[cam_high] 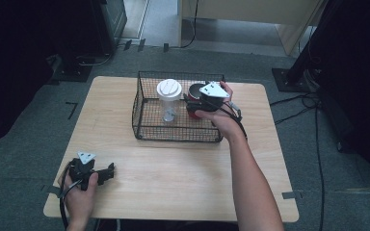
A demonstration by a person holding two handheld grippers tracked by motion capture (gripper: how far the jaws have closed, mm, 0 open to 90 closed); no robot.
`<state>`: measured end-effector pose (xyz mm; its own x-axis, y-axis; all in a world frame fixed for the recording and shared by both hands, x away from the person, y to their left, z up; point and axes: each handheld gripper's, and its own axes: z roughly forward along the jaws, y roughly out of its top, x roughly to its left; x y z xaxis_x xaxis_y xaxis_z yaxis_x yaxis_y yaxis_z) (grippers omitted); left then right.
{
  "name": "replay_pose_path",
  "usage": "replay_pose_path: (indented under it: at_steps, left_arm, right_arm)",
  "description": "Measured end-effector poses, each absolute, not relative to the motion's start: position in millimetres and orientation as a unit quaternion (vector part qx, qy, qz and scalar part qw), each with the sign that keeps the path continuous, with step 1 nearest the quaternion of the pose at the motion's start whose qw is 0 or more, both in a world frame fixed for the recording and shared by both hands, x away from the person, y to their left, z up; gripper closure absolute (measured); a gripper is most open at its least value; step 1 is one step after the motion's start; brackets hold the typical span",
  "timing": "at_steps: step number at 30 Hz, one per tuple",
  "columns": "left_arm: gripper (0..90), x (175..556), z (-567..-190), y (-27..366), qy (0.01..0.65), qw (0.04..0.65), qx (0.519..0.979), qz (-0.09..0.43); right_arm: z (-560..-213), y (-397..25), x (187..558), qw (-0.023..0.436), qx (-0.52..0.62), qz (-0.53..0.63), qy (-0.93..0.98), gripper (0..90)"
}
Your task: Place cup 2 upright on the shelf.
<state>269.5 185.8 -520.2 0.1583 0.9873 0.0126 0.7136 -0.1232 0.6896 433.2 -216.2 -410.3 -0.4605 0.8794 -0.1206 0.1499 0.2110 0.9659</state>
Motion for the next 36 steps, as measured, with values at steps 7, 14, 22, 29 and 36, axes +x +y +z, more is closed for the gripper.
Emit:
replay_pose_path:
  at_steps: [7, 14, 22, 29, 36]
  left_arm:
    - [0.0, 270, -520, 186, 0.600, 0.279, 0.708, 0.246]
    - [0.0, 270, -520, 186, 0.601, 0.279, 0.708, 0.245]
    - [0.0, 270, -520, 186, 0.601, 0.279, 0.707, 0.246]
    - [0.0, 270, -520, 186, 0.601, 0.279, 0.707, 0.246]
    - [0.0, 270, -520, 186, 0.601, 0.280, 0.707, 0.246]
  right_arm:
    - [-397, -222, 427, 0.369, 0.399, 0.519, 0.660, 7.4]
    - [-386, -229, 414, 0.369, 0.407, 0.522, 0.653, 7.4]
    - [-383, -241, 394, 0.362, 0.417, 0.524, 0.648, 7.4]
    - [-384, -251, 374, 0.361, 0.418, 0.521, 0.651, 7.4]
    - [-389, -265, 358, 0.361, 0.421, 0.514, 0.655, 7.6]
